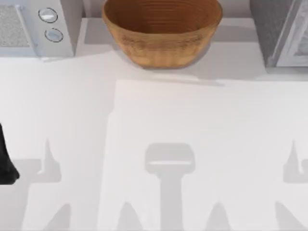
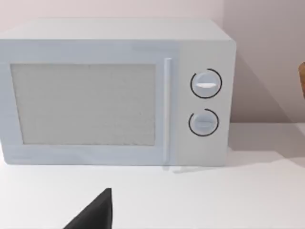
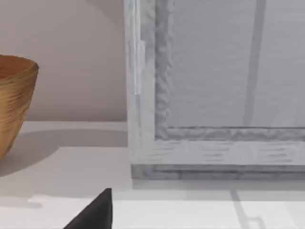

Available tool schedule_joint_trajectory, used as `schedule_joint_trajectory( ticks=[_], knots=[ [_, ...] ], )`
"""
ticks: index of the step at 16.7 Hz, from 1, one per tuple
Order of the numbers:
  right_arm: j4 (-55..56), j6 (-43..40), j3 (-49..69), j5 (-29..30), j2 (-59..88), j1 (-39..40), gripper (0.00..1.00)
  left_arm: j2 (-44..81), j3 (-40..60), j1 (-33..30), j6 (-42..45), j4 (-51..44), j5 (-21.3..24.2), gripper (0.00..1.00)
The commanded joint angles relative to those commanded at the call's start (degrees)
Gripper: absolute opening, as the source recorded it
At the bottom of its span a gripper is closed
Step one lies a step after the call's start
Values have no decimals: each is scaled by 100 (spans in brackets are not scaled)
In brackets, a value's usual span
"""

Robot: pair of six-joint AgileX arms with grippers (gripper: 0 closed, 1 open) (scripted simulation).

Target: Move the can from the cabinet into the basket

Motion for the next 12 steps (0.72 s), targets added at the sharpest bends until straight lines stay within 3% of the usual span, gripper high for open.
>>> schedule_joint_trajectory(
  ticks=[6,12],
  knots=[
    [-118,12,606,65,480,87,100,0,0,0,0,0,0,100],
    [-729,28,3092,361,2438,355,100,0,0,0,0,0,0,100]
  ],
)
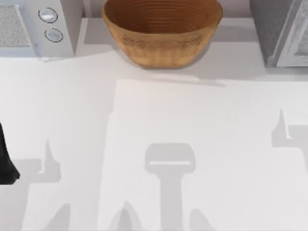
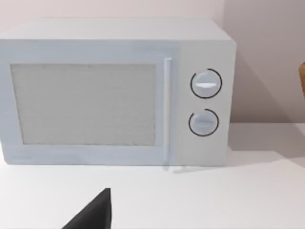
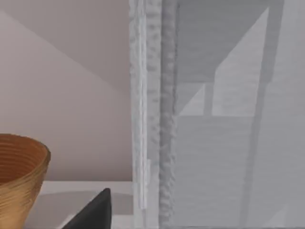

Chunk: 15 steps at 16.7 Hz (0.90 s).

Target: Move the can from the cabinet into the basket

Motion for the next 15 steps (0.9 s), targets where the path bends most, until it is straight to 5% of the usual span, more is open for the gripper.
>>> schedule_joint_trajectory(
  ticks=[9,15],
  knots=[
    [-1206,25,4736,550,3637,469,100,0,0,0,0,0,0,100],
    [-1624,56,6680,746,5017,676,100,0,0,0,0,0,0,100]
  ],
)
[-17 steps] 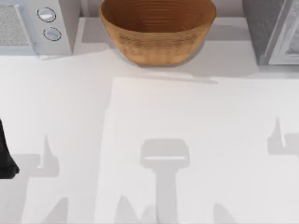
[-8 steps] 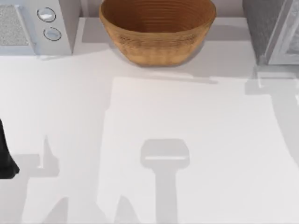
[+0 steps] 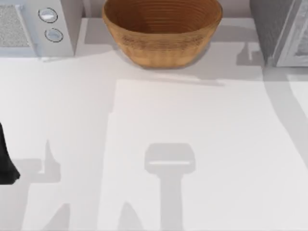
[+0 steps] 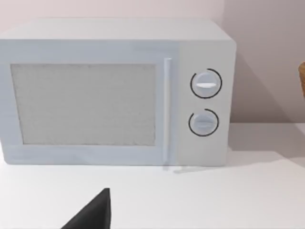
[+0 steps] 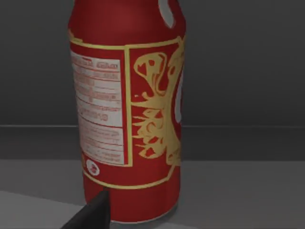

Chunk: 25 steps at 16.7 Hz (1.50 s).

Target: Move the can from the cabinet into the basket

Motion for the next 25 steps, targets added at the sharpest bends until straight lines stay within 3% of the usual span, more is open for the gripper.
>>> schedule_joint_trajectory(
  ticks=[8,15,20,25],
  knots=[
    [-19,5,209,35,146,21,100,0,0,0,0,0,0,100],
    [318,-19,681,798,927,724,100,0,0,0,0,0,0,100],
    [315,-17,677,793,940,710,100,0,0,0,0,0,0,100],
    [306,-18,1390,639,1619,553,100,0,0,0,0,0,0,100]
  ],
)
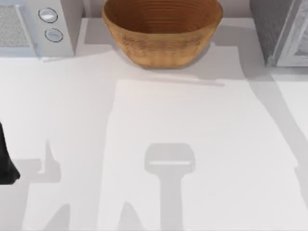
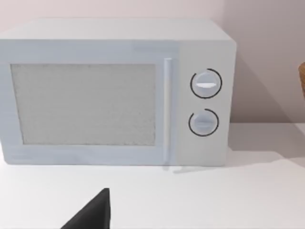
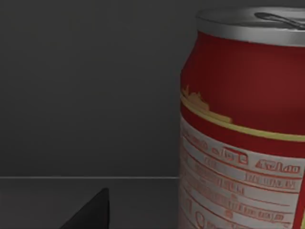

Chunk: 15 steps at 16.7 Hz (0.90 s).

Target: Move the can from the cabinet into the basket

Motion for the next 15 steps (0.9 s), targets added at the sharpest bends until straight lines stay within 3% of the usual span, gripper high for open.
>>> schedule_joint_trajectory(
  ticks=[8,15],
  knots=[
    [-1,0,579,-151,577,-160,100,0,0,0,0,0,0,100],
    [-1,0,579,-151,577,-160,47,0,0,0,0,0,0,100]
  ],
)
